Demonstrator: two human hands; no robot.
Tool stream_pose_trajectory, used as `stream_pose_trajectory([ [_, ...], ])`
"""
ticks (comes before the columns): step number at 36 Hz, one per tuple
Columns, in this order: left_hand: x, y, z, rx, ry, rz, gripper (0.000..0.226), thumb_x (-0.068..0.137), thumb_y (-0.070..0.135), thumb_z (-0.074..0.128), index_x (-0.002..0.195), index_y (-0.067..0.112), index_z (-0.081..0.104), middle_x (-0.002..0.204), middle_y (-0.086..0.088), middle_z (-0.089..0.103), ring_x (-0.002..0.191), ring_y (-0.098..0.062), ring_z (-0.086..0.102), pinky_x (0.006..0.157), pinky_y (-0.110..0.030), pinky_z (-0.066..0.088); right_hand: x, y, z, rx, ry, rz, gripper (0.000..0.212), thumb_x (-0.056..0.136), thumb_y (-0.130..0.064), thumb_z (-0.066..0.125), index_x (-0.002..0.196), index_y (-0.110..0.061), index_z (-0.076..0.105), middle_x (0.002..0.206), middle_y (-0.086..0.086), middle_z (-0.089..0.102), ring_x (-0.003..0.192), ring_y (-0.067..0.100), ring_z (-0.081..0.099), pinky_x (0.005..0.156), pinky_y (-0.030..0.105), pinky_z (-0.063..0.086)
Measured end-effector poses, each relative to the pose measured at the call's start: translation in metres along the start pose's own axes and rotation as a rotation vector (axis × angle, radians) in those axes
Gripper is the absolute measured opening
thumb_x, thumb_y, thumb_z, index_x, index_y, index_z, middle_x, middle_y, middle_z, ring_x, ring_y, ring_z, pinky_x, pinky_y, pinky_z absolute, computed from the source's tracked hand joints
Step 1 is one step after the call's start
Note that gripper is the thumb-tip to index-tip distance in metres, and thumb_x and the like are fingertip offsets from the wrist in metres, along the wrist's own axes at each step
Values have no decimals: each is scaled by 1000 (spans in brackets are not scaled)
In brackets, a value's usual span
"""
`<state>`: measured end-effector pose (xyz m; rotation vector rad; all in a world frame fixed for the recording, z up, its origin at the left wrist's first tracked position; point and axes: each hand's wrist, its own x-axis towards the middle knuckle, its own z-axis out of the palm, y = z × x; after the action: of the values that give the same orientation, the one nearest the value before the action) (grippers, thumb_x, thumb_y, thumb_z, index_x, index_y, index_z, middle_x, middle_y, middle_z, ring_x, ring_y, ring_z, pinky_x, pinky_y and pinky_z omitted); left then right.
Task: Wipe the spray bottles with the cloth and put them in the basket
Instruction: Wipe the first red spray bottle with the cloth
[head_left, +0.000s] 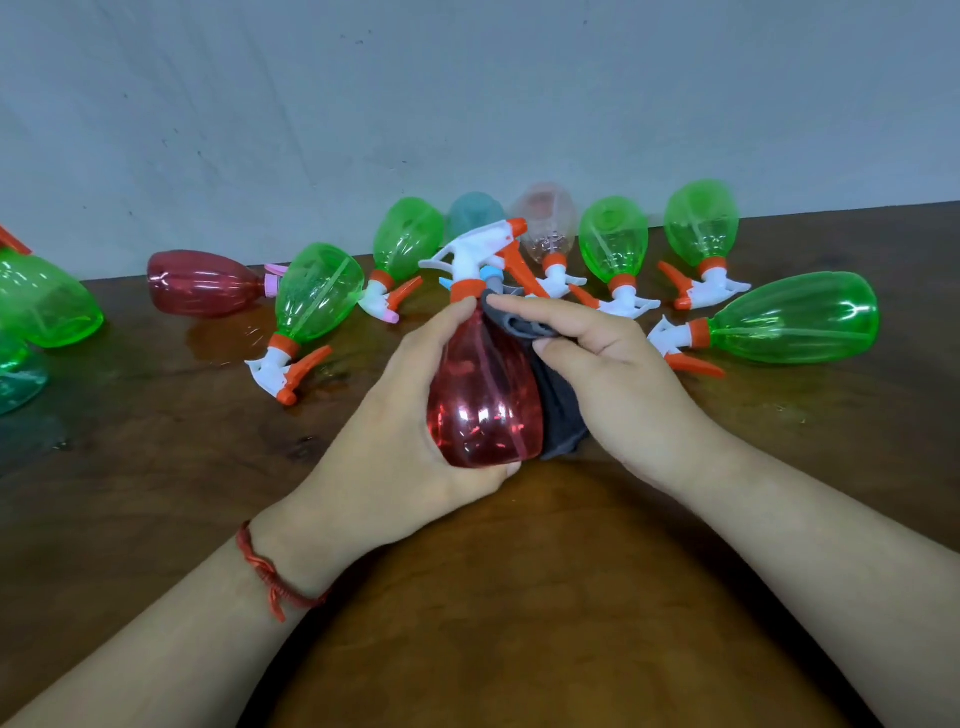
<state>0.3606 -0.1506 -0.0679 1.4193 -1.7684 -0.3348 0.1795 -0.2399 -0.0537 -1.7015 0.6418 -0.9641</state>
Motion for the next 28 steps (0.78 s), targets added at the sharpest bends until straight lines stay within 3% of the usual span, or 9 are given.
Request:
stream_pose_trajectory([
  [3, 17, 8, 0, 34, 25, -4, 99, 81, 24, 91, 163, 14, 37, 165, -6, 47, 150, -20, 50, 122, -35, 43, 1, 1, -1, 53, 44, 1, 55, 104, 7, 46, 122, -35, 78, 133, -19, 71, 133, 0, 58, 120, 36, 42],
  [5, 5, 6, -2, -40, -33, 10, 109, 78, 18, 97, 165, 24, 32, 165, 6, 45, 151, -15, 47, 123, -37, 43, 1, 2, 0, 28, 60, -31, 55, 102, 10, 47, 123, -31, 78, 134, -17, 70, 134, 1, 58, 121, 37, 42],
  [9, -9, -8, -2, -197, 30, -101, 118, 70, 22, 103, 164, 34, 32, 160, 18, 47, 149, -12, 49, 120, -45, 46, -2, 5, 5, -95, 27, -110, 53, 103, 9, 48, 132, -26, 74, 142, -18, 65, 140, -4, 50, 122, 26, 37],
  [11, -6, -7, 0, -233, 92, -147, 116, 69, 28, 102, 162, 36, 34, 157, 18, 51, 146, -10, 52, 119, -44, 47, -4, 6, 4, -161, 8, -154, 53, 103, 9, 49, 134, -26, 72, 146, -17, 62, 142, -6, 47, 121, 21, 35],
  [16, -2, -16, -2, -339, 249, -221, 116, 62, 39, 103, 159, 36, 39, 151, 11, 58, 136, -15, 62, 114, -47, 52, -7, 8, 4, -309, -43, -249, 57, 101, 12, 48, 139, -24, 69, 152, -13, 58, 145, -2, 46, 124, 30, 37],
  [20, 3, -25, -8, -360, 357, -278, 117, 57, 44, 105, 155, 41, 42, 149, 10, 60, 134, -16, 64, 111, -48, 54, -10, 7, 4, -376, -75, -308, 57, 101, 11, 50, 139, -27, 69, 152, -16, 56, 144, -5, 46, 121, 28, 40],
  [24, 5, -27, -12, -390, 378, -270, 117, 56, 45, 106, 154, 44, 43, 150, 5, 60, 134, -23, 65, 111, -53, 53, -11, 5, 6, -393, -83, -343, 56, 101, 12, 50, 140, -24, 68, 154, -13, 55, 144, -6, 45, 120, 25, 40],
  [28, 2, -21, -9, -305, 340, -250, 117, 64, 33, 106, 159, 37, 37, 151, 13, 57, 136, -11, 62, 114, -44, 53, -10, 7, 6, -366, -63, -319, 57, 102, 11, 48, 141, -26, 67, 154, -13, 55, 145, -3, 45, 122, 29, 39],
])
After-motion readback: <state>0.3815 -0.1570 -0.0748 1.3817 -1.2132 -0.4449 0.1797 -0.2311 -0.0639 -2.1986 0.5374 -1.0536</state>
